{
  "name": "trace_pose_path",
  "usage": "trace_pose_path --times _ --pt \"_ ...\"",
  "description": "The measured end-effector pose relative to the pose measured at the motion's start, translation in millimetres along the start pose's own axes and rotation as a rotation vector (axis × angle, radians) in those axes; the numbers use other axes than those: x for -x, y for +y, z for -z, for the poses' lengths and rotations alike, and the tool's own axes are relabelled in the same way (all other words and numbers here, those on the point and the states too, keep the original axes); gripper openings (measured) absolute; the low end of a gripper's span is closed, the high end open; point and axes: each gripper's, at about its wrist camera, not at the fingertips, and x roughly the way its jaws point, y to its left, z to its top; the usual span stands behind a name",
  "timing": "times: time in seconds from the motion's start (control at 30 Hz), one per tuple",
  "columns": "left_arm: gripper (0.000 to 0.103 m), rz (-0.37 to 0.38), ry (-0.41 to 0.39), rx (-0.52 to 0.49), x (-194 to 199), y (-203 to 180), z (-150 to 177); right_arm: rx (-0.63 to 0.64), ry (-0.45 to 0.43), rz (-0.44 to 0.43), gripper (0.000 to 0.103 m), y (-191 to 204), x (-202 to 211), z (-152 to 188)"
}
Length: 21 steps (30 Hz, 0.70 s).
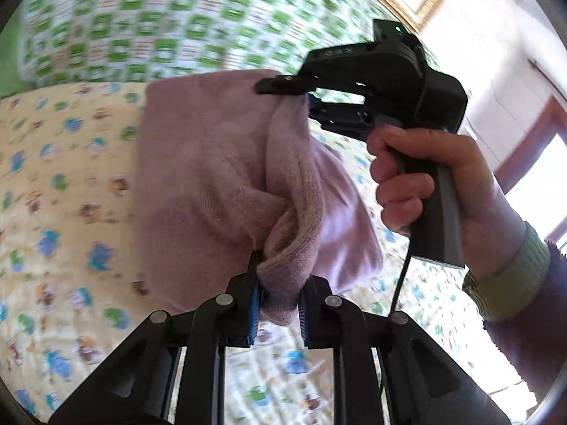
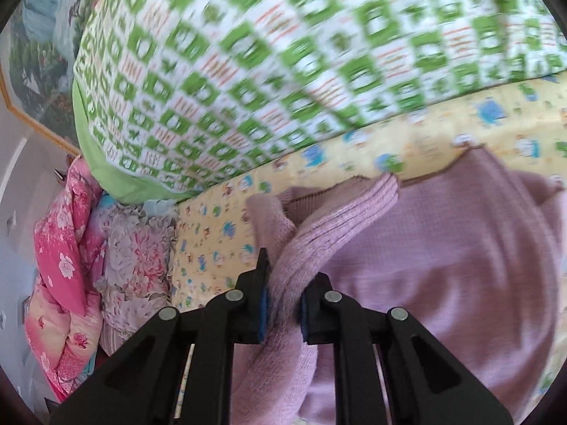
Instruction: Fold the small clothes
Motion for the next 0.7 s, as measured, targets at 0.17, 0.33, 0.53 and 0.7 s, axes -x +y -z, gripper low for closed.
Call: trace_pose_path --times 0.17,0.33,0.53,0.7 --pt "0.016 0.027 0.048 -0.058 -30 -28 5 0.017 -0.024 0.033 0.014 -30 22 -3" --pt "0.016 0.037 0.085 -0.12 -62 -54 5 0.068 -0.033 0.05 0.014 -55 38 -2" --pt "0.016 0.022 0.122 -0.171 -97 -76 10 0.129 -0.053 0.055 0.014 -81 43 -2" --pt "0.016 0.012 0.165 -0.194 -129 -81 14 0.127 -0.026 0.116 0.014 -104 36 7"
